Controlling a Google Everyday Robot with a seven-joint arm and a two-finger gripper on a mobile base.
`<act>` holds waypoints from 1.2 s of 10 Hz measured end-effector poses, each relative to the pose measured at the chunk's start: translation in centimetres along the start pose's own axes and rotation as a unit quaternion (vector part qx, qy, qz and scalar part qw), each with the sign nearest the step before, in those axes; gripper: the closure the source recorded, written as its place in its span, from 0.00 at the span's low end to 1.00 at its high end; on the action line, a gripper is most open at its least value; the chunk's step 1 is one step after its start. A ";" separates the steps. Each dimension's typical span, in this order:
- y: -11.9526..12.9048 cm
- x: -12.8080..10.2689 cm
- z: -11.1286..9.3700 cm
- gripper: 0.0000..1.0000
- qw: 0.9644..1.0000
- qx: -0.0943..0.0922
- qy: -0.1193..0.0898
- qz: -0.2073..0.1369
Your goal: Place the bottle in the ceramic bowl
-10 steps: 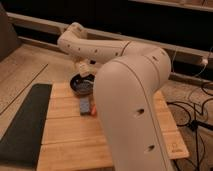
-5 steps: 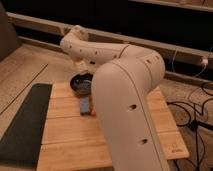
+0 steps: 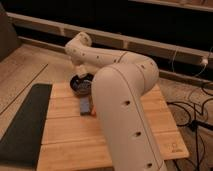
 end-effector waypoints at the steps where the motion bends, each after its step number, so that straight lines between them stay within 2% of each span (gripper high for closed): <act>1: -0.1 0.8 1.2 0.99 1.000 -0.013 0.010 0.009; 4: 0.0 2.0 3.8 0.99 0.998 -0.044 0.037 0.028; 5: 0.4 2.8 5.1 0.99 0.996 -0.056 0.056 0.028; 8: 0.7 4.7 7.3 0.99 0.993 -0.074 0.095 0.020; 9: 0.4 5.5 8.0 0.96 0.991 -0.075 0.112 0.017; 10: 0.3 5.9 8.4 0.89 0.989 -0.074 0.124 0.015; 11: -0.1 6.4 8.9 0.75 0.988 -0.072 0.138 0.017; 12: -0.4 6.6 9.1 0.67 0.987 -0.071 0.145 0.020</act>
